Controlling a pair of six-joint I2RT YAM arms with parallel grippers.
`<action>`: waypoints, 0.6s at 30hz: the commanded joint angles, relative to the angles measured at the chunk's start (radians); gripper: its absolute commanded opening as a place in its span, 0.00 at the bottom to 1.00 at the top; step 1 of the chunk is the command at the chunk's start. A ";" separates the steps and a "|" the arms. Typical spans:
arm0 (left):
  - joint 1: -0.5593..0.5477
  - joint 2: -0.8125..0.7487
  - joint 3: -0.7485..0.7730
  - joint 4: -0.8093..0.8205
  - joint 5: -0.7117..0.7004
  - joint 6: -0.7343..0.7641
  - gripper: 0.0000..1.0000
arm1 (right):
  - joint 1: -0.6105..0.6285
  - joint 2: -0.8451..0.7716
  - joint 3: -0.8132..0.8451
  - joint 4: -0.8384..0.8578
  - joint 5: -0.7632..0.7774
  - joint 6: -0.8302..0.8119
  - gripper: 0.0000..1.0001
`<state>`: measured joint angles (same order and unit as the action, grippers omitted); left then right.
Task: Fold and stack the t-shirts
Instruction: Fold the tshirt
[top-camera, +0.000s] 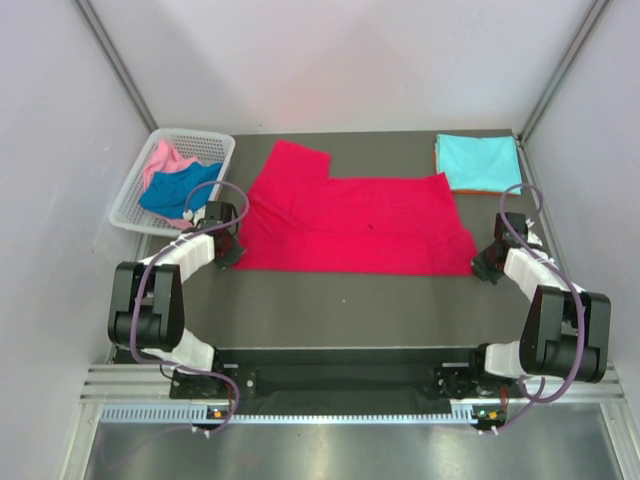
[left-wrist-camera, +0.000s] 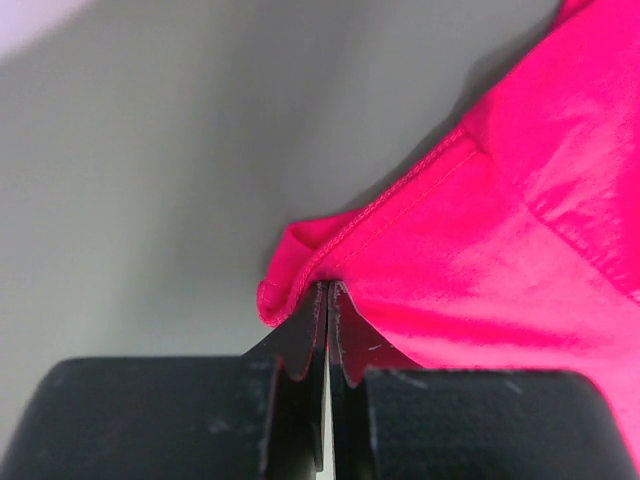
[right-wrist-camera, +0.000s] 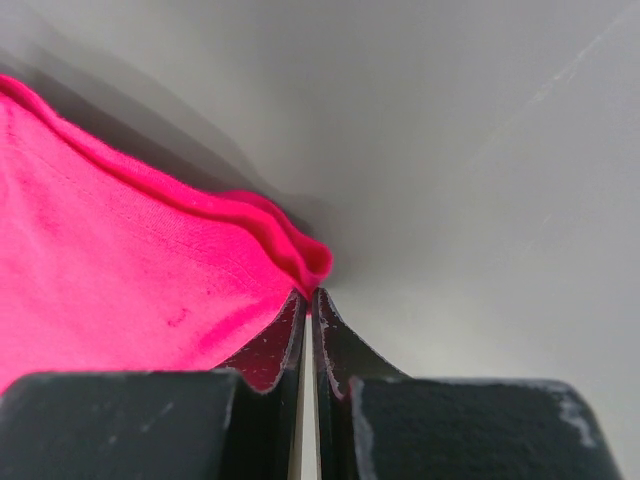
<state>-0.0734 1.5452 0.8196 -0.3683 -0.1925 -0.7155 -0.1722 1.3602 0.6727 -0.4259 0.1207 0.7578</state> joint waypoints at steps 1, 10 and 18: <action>0.004 0.026 -0.010 0.063 -0.044 -0.002 0.00 | -0.024 -0.049 -0.021 0.027 0.022 -0.018 0.00; 0.001 -0.077 0.087 -0.053 -0.022 0.039 0.28 | -0.024 -0.095 -0.070 0.055 -0.007 -0.034 0.00; 0.001 -0.218 0.136 -0.144 0.031 0.085 0.47 | -0.024 -0.081 -0.041 0.024 -0.029 -0.028 0.00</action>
<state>-0.0742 1.3884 0.9592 -0.4744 -0.1837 -0.6617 -0.1802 1.2926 0.6022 -0.3935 0.0910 0.7422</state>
